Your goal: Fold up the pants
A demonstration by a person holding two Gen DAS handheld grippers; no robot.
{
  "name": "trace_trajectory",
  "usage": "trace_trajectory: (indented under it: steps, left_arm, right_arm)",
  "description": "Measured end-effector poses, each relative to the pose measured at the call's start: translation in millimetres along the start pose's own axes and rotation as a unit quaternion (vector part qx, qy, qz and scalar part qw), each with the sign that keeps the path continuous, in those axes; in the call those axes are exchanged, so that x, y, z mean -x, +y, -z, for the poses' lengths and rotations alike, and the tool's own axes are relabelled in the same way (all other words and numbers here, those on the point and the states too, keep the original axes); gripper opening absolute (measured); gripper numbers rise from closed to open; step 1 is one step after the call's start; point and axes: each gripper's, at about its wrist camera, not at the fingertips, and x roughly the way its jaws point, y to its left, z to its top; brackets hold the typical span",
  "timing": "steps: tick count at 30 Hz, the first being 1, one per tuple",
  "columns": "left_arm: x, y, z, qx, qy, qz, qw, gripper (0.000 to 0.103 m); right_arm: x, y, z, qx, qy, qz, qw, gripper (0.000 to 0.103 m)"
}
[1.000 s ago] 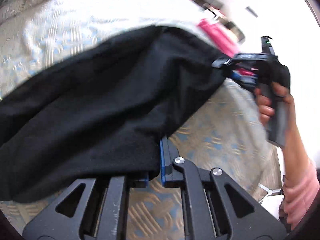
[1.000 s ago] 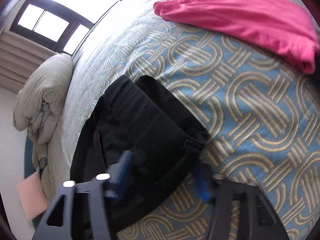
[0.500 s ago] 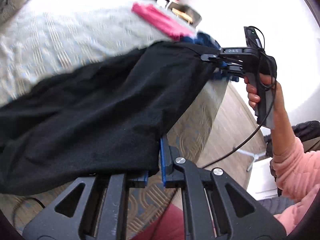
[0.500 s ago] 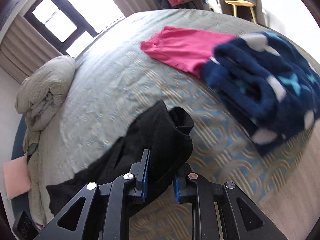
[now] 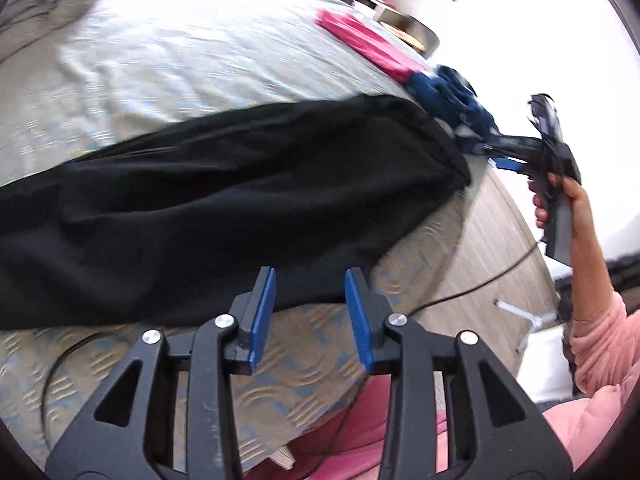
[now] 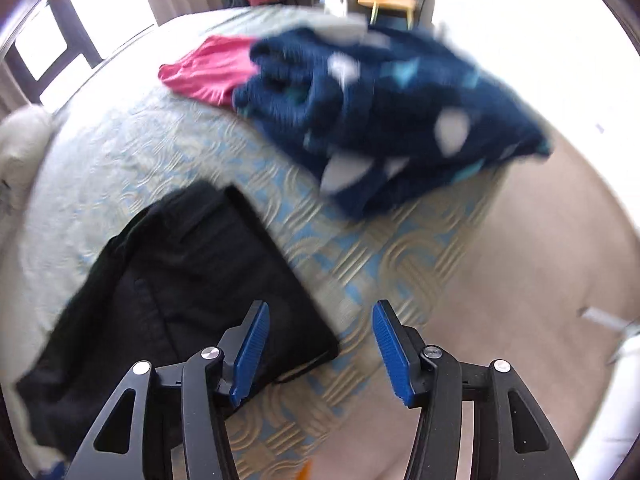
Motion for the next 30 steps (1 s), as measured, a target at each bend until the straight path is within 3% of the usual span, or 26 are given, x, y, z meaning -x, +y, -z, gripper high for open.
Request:
trace_trajectory:
  steps: [2, 4, 5, 7, 8, 9, 10, 14, 16, 19, 22, 25, 30]
  left_arm:
    - [23.8, 41.4, 10.8, 0.063, -0.028, -0.04, 0.9968, 0.039]
    - [47.1, 91.5, 24.9, 0.152, -0.059, -0.07, 0.9841, 0.039]
    - [58.5, 117.5, 33.8, 0.201, -0.075, -0.086, 0.9729, 0.039]
    - [85.8, 177.5, 59.8, 0.314, -0.113, -0.117, 0.9355, 0.039]
    - [96.3, 197.9, 71.5, 0.352, -0.13, -0.124, 0.9187, 0.039]
    - [110.7, 224.3, 87.6, 0.397, -0.153, -0.133, 0.895, 0.039]
    - [120.2, 242.2, 101.0, 0.425, -0.168, -0.137, 0.8788, 0.039]
    - [134.5, 300.2, 132.4, 0.483, -0.185, -0.135, 0.845, 0.041]
    - [129.6, 321.7, 139.1, 0.502, -0.186, -0.119, 0.8366, 0.047]
    - [115.5, 349.2, 139.2, 0.52, -0.179, -0.087, 0.8305, 0.055]
    - [98.8, 364.9, 126.7, 0.522, -0.17, -0.081, 0.8318, 0.069]
    - [101.6, 363.9, 117.5, 0.519, -0.187, -0.076, 0.8308, 0.08]
    - [94.6, 375.6, 100.8, 0.514, -0.183, -0.066, 0.8352, 0.08]
  right_arm:
    - [18.3, 14.1, -2.5, 0.018, -0.032, 0.008, 0.999, 0.056]
    - [30.7, 33.8, -2.2, 0.035, -0.043, -0.055, 0.997, 0.056]
    - [35.4, 51.3, 0.4, 0.05, -0.032, -0.106, 0.993, 0.056]
    - [39.3, 87.9, 11.7, 0.086, -0.006, -0.18, 0.98, 0.056]
    - [39.9, 112.4, 17.8, 0.11, 0.006, -0.213, 0.971, 0.056]
    - [40.7, 143.4, 27.4, 0.141, 0.017, -0.244, 0.959, 0.056]
    - [40.5, 166.6, 36.9, 0.162, 0.026, -0.257, 0.952, 0.056]
    - [36.2, 253.3, 74.0, 0.231, 0.074, -0.297, 0.923, 0.056]
    - [34.0, 290.1, 89.1, 0.262, 0.089, -0.293, 0.915, 0.056]
    - [28.2, 323.5, 104.3, 0.28, 0.111, -0.273, 0.913, 0.056]
    - [35.7, 329.4, 115.8, 0.281, 0.115, -0.263, 0.916, 0.056]
    - [39.2, 331.0, 118.9, 0.283, 0.102, -0.25, 0.92, 0.056]
    - [38.4, 332.3, 119.1, 0.276, 0.098, -0.233, 0.927, 0.057]
